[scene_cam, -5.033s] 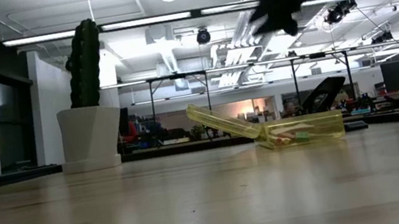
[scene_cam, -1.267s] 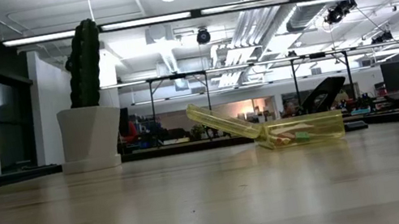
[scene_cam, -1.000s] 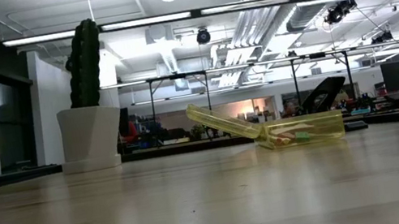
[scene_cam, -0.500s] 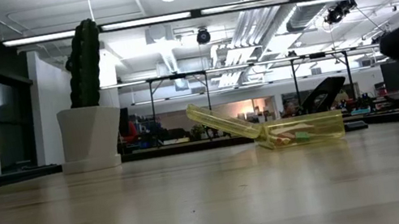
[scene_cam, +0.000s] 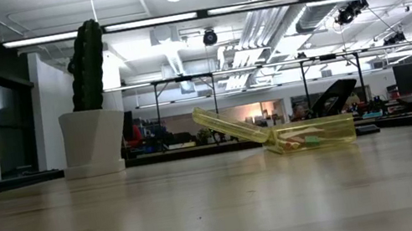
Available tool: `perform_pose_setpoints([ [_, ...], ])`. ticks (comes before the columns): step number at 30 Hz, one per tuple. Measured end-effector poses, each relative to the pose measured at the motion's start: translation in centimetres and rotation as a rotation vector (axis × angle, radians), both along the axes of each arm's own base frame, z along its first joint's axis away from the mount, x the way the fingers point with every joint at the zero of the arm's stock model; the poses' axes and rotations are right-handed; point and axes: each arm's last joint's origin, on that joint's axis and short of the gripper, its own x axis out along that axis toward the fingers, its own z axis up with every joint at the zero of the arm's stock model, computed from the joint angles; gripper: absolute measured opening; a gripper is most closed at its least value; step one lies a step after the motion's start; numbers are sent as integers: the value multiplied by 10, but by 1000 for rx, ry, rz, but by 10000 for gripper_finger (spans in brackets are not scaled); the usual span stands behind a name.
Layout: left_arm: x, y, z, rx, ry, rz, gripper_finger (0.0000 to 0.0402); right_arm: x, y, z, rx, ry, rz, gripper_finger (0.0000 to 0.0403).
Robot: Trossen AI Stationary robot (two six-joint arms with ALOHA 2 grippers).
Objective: Pack school essentials
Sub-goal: Put the pink pencil top eraser into the yellow supply box
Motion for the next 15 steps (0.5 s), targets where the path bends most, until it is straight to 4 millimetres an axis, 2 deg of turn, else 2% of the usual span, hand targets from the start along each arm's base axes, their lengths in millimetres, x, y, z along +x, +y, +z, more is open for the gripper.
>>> perform_pose_setpoints([
  [5,0,0,0,8,3,1,0,-6,4,10,-116,22,-51,183],
  [8,0,0,0,8,3,1,0,-7,6,14,-126,26,-94,183],
  [15,0,0,0,8,3,1,0,-12,11,1,-154,104,-144,183],
])
